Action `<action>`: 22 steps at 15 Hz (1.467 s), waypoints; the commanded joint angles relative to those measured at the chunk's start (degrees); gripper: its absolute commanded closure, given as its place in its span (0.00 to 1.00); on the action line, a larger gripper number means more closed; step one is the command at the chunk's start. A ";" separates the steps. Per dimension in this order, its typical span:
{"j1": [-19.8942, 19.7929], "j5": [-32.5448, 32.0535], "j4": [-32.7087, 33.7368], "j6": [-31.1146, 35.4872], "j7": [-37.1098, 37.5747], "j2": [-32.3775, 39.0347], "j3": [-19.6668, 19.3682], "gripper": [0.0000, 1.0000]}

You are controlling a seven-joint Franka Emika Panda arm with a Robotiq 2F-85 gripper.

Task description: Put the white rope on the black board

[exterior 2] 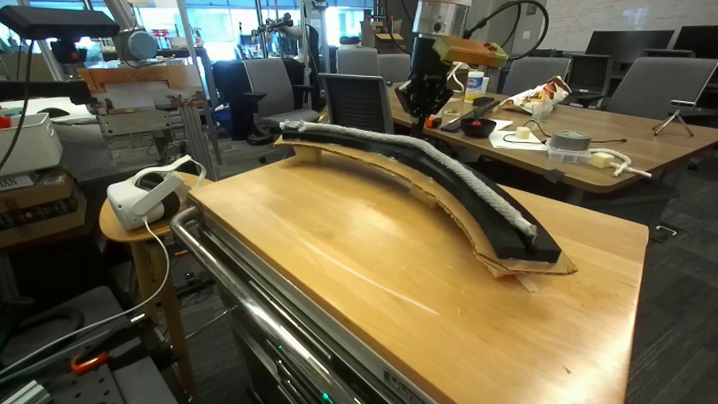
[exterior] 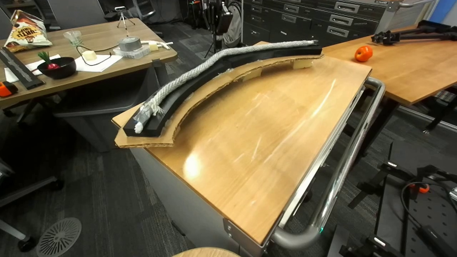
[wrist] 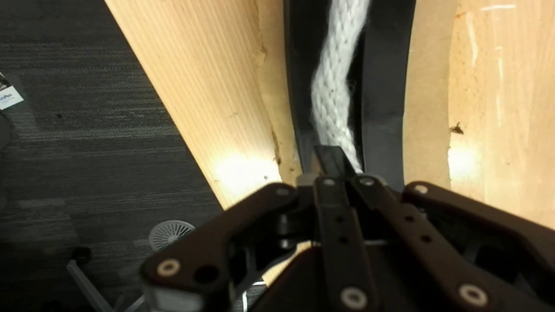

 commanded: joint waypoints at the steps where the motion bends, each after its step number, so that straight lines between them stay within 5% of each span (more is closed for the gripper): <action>1: 0.32 -0.37 2.60 1.11 -0.34 1.65 -0.37 1.00; 22: -0.09 0.63 -5.90 4.26 0.88 -1.65 -0.04 1.00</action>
